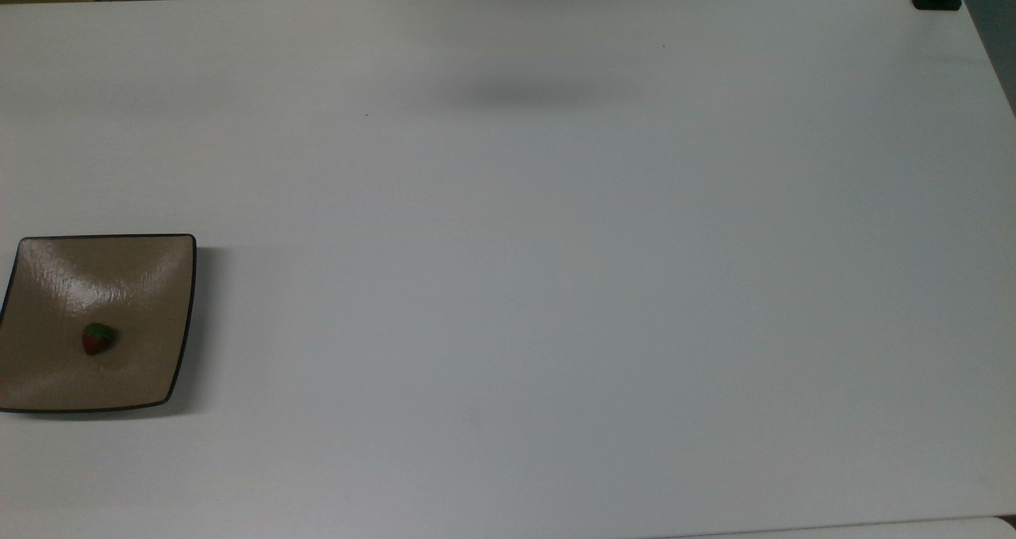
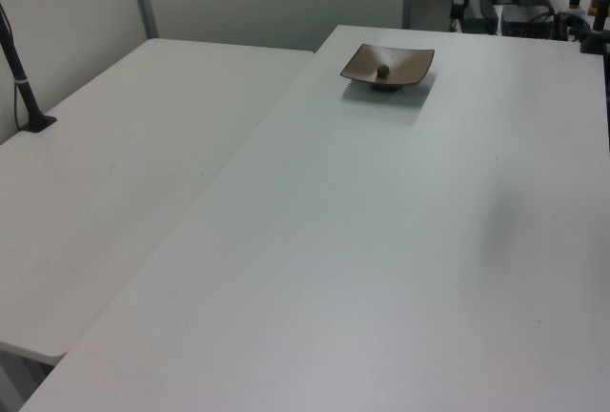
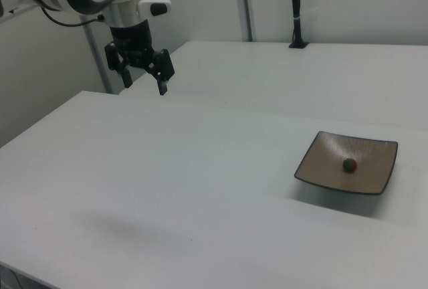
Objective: Strawberries on a ceramic plate
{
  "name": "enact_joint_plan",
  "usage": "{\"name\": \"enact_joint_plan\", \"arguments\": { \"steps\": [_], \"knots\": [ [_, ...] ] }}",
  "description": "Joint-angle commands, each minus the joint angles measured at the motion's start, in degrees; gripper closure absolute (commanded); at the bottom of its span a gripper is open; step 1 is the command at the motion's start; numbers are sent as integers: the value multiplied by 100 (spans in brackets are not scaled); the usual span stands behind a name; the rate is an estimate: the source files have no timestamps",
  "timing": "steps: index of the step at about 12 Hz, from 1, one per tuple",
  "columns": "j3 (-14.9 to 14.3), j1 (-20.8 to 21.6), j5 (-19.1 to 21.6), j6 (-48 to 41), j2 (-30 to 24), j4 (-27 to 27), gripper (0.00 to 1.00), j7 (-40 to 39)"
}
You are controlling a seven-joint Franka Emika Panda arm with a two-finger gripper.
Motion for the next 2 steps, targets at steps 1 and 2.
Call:
{"name": "enact_joint_plan", "arguments": {
  "steps": [1,2],
  "knots": [
    [-41,67,-38,225,-82,-242,0,18],
    [-41,67,-55,225,-46,-198,0,18]
  ]
}}
